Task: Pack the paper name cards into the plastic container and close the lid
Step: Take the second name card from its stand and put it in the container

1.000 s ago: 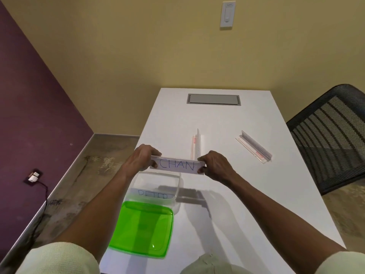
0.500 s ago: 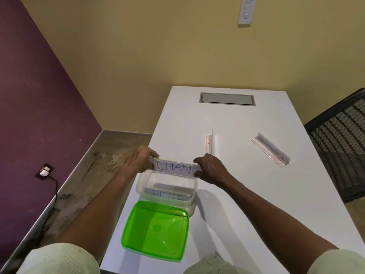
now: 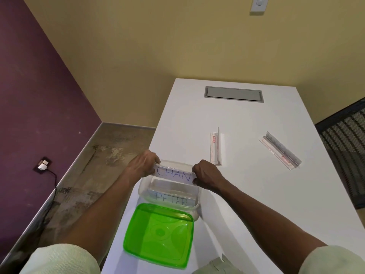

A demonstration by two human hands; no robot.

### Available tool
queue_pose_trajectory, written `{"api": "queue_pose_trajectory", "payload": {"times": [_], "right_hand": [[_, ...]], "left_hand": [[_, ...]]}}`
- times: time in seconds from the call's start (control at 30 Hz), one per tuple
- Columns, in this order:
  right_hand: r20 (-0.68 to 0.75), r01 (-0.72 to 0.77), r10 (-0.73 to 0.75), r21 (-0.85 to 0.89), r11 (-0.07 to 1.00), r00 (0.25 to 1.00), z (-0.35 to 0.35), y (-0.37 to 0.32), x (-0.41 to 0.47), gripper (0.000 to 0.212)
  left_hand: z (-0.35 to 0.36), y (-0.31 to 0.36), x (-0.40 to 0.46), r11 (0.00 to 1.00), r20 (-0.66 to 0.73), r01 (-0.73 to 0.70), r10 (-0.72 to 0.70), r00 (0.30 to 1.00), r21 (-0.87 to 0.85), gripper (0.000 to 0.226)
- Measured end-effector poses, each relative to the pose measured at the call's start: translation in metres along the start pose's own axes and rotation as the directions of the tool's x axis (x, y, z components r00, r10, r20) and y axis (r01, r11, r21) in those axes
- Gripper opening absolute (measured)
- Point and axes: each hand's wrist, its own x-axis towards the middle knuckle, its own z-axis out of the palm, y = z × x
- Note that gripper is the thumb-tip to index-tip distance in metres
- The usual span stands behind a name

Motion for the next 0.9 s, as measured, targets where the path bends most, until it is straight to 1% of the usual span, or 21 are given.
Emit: {"api": "queue_pose_trajectory", "payload": {"times": [0.13,0.27,0.33,0.37,0.43,0.47,0.53,0.67,0.77,0.9], "right_hand": [[0.003,0.028,-0.027,-0.042,0.999,1.000,0.006,0.000,0.007,0.014],[0.042,0.081,-0.076,-0.115,0.990,0.996,0.012,-0.003,0.012,0.009],[0.090,0.126,-0.112,-0.164,0.978,0.990,0.017,-0.003,0.015,0.012],[0.100,0.144,-0.127,-0.189,0.971,0.987,0.020,-0.003,0.016,0.016],[0.080,0.180,-0.166,-0.241,0.954,0.983,0.024,-0.003,0.020,0.023],[0.094,0.197,-0.178,-0.261,0.945,0.980,0.027,-0.002,0.022,0.021],[0.150,0.243,-0.210,-0.257,0.935,0.966,0.035,-0.002,0.026,0.011],[0.115,0.236,-0.213,-0.246,0.940,0.970,0.048,0.000,0.031,0.023],[0.132,0.242,-0.215,-0.243,0.939,0.968,0.053,-0.001,0.034,0.029],[0.167,0.249,-0.209,-0.274,0.929,0.964,0.058,-0.003,0.040,0.030]], "left_hand": [[0.011,0.002,0.006,0.993,0.022,-0.057,0.055,0.998,0.103,0.041],[0.018,0.010,0.011,0.982,0.026,-0.076,0.072,0.997,0.172,0.027],[0.022,0.014,0.012,0.971,0.026,-0.080,0.076,0.997,0.226,0.022],[0.024,0.015,0.012,0.963,0.023,-0.086,0.083,0.996,0.255,0.022],[0.030,0.017,0.014,0.946,0.012,-0.113,0.115,0.993,0.304,0.024],[0.032,0.018,0.015,0.938,0.012,-0.125,0.127,0.992,0.323,0.024],[0.038,0.018,0.018,0.931,0.025,-0.134,0.133,0.991,0.340,0.024],[0.048,0.017,0.023,0.920,0.061,-0.161,0.150,0.987,0.358,0.023],[0.055,0.016,0.027,0.914,0.083,-0.165,0.145,0.986,0.370,0.023],[0.061,0.014,0.030,0.908,0.106,-0.183,0.154,0.982,0.377,0.024]]}}
